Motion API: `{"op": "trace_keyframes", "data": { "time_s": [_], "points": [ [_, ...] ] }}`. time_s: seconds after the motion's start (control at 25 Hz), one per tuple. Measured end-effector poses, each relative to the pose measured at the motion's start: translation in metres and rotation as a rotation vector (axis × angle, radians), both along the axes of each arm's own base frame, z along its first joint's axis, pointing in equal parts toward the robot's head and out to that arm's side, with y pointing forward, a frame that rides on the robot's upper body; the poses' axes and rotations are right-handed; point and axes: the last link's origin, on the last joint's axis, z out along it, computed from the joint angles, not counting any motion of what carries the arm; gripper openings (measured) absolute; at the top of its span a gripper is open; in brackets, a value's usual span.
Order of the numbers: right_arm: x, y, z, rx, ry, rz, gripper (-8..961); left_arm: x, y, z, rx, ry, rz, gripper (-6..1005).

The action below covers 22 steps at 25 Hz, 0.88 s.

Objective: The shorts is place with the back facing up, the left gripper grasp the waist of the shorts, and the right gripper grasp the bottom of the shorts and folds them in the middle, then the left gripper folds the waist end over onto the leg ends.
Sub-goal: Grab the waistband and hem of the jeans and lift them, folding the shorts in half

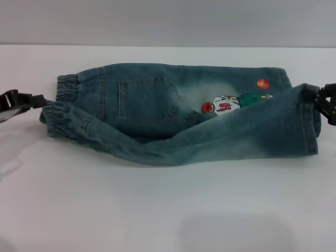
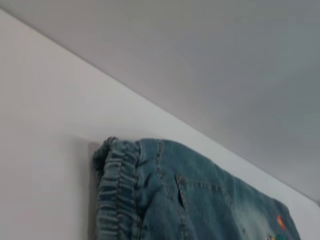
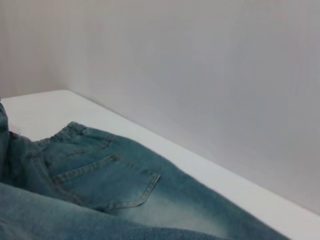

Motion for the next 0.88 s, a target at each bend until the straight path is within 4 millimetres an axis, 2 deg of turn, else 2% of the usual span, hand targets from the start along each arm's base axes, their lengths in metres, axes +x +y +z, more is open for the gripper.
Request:
{"op": "trace_keyframes", "data": {
  "time_s": [0.32, 0.88],
  "points": [
    [-0.009, 0.015, 0.005, 0.089, 0.033, 0.008, -1, 0.009, 0.016, -0.003, 0.05, -0.004, 0.001, 22],
    [-0.002, 0.039, 0.008, 0.202, -0.019, -0.091, -2, 0.022, 0.043, -0.01, 0.167, -0.013, 0.03, 25]
  ]
}}
